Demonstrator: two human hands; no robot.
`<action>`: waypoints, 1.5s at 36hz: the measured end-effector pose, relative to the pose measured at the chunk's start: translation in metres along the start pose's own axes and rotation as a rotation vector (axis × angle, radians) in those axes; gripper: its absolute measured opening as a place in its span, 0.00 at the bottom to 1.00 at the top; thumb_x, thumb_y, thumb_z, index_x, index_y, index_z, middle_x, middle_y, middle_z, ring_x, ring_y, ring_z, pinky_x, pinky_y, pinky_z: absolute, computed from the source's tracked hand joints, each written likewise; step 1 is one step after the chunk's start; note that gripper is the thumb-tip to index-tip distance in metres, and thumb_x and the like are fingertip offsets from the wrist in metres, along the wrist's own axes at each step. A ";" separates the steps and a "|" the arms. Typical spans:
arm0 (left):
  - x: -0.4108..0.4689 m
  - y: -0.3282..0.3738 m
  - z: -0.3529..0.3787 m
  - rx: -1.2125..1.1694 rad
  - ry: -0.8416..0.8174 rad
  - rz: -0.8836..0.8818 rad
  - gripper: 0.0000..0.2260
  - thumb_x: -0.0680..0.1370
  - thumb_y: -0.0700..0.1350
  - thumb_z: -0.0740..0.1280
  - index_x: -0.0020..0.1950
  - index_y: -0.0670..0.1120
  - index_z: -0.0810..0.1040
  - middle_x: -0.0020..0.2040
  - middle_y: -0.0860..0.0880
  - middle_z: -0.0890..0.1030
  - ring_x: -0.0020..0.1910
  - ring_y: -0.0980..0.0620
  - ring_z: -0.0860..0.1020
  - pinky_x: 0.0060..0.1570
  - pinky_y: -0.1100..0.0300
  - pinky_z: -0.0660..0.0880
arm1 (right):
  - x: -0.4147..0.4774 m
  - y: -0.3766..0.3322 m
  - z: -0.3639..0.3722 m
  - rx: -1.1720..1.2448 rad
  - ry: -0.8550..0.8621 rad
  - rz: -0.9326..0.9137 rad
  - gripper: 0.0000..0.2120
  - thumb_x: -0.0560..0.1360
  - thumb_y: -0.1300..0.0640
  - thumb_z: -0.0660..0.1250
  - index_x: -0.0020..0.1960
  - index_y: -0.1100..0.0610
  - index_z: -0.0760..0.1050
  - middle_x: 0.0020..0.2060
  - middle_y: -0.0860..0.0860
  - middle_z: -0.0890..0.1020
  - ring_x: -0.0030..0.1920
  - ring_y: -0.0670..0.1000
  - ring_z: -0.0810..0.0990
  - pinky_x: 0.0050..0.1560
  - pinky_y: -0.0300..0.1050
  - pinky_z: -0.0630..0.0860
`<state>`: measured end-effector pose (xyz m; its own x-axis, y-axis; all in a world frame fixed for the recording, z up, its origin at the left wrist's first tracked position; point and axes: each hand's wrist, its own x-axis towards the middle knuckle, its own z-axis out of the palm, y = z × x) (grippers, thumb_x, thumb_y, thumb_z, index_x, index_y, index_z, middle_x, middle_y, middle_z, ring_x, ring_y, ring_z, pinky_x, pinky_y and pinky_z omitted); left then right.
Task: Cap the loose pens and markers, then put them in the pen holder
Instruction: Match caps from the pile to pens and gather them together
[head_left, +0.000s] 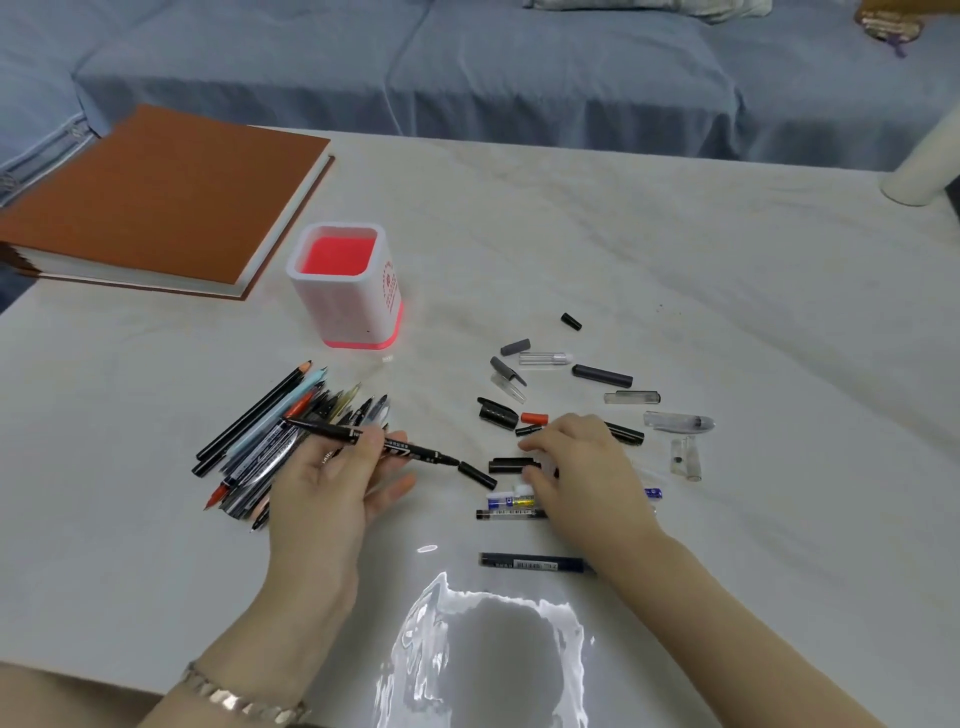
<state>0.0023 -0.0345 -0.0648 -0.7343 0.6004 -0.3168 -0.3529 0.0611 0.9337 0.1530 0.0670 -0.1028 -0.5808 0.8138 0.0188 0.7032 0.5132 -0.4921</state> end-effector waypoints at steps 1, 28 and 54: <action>0.000 -0.001 0.000 0.002 -0.002 0.003 0.03 0.76 0.40 0.65 0.46 0.41 0.77 0.42 0.45 0.83 0.36 0.53 0.80 0.33 0.65 0.79 | 0.001 -0.003 0.002 0.001 0.011 -0.009 0.13 0.75 0.58 0.63 0.59 0.55 0.76 0.55 0.51 0.77 0.59 0.52 0.69 0.59 0.39 0.62; -0.003 0.002 0.025 0.496 -0.364 0.178 0.07 0.76 0.42 0.65 0.46 0.54 0.79 0.29 0.50 0.79 0.32 0.63 0.77 0.38 0.74 0.72 | 0.016 0.051 -0.043 0.077 0.046 0.227 0.05 0.74 0.58 0.66 0.49 0.57 0.76 0.42 0.50 0.76 0.41 0.46 0.73 0.38 0.30 0.67; -0.024 0.002 0.030 0.762 -0.657 0.143 0.09 0.75 0.47 0.66 0.43 0.63 0.77 0.39 0.41 0.79 0.36 0.48 0.75 0.46 0.52 0.74 | -0.031 -0.015 -0.062 1.362 0.350 0.370 0.07 0.72 0.65 0.65 0.44 0.54 0.73 0.37 0.55 0.85 0.43 0.54 0.85 0.39 0.41 0.81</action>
<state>0.0364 -0.0245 -0.0500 -0.1956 0.9473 -0.2539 0.3453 0.3088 0.8862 0.1858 0.0515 -0.0416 -0.1885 0.9653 -0.1806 -0.2544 -0.2257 -0.9404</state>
